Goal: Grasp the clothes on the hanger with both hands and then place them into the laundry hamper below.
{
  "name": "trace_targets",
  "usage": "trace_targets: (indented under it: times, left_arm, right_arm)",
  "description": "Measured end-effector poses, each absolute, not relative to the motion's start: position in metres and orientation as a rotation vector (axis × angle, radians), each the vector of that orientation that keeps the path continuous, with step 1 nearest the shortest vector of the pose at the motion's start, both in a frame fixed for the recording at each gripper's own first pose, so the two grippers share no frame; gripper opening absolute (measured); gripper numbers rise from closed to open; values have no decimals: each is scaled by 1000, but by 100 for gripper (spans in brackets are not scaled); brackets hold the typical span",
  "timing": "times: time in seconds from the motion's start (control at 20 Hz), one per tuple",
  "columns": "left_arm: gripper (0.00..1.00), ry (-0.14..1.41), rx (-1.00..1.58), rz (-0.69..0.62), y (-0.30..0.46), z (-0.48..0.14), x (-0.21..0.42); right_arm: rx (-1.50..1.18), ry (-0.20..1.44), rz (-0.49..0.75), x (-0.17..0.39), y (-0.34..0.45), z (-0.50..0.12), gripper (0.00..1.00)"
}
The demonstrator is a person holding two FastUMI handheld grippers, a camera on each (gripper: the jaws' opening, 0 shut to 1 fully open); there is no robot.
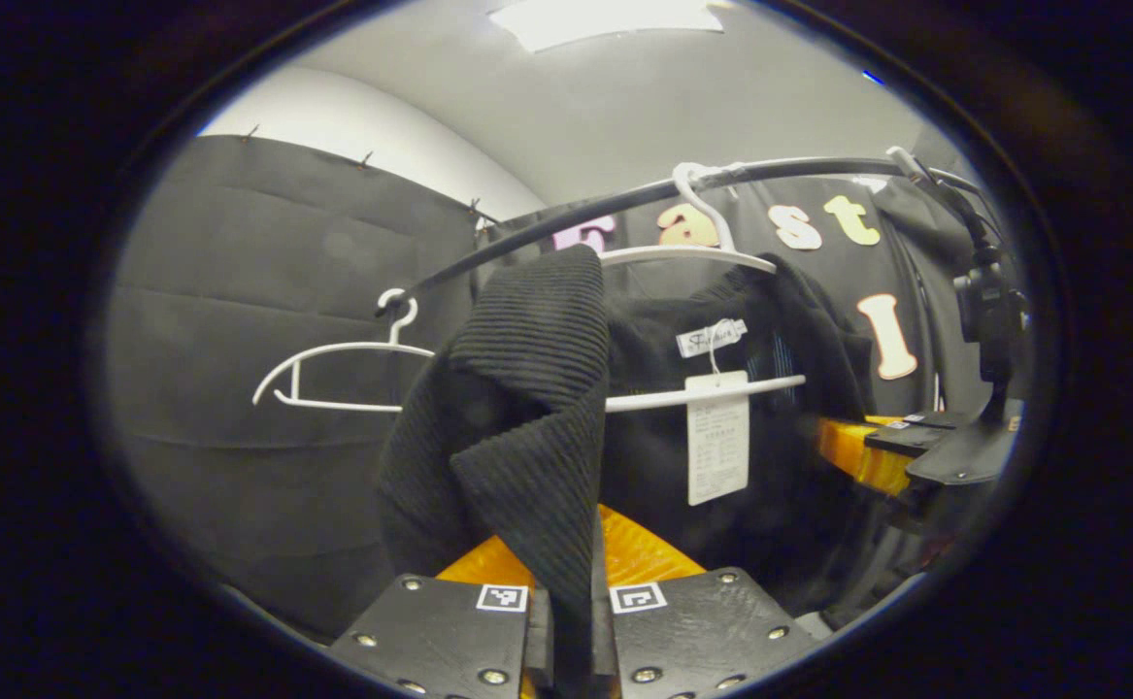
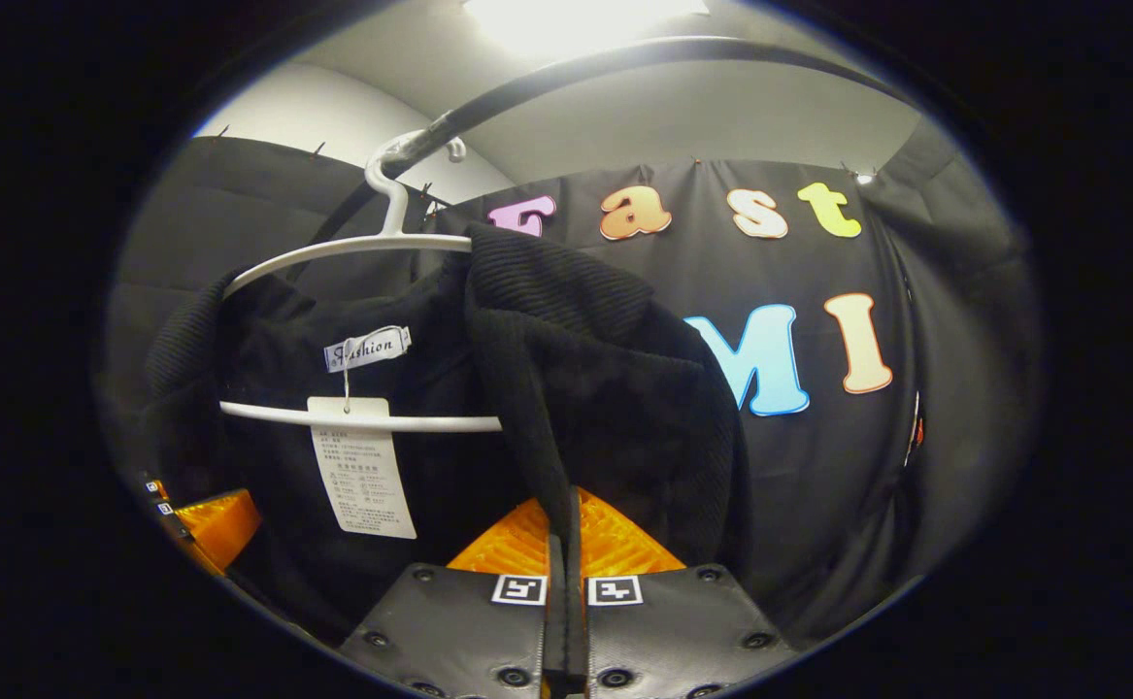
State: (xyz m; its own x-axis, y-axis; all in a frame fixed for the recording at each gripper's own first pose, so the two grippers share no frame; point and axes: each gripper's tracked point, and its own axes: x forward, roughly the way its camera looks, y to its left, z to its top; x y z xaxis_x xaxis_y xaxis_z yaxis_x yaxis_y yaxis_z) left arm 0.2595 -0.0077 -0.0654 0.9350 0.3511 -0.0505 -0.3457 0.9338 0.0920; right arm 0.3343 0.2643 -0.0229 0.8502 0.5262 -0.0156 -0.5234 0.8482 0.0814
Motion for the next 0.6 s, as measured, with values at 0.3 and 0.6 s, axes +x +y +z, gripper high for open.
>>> trace_targets:
  times: [0.3,0.6]
  left_arm:
    - [1,-10,130,380,3,-28,235]
    - [0,-72,176,377,9,21,214]
  right_arm:
    - [79,-66,494,335,238,9,1]
    - [76,-167,428,342,210,45,0]
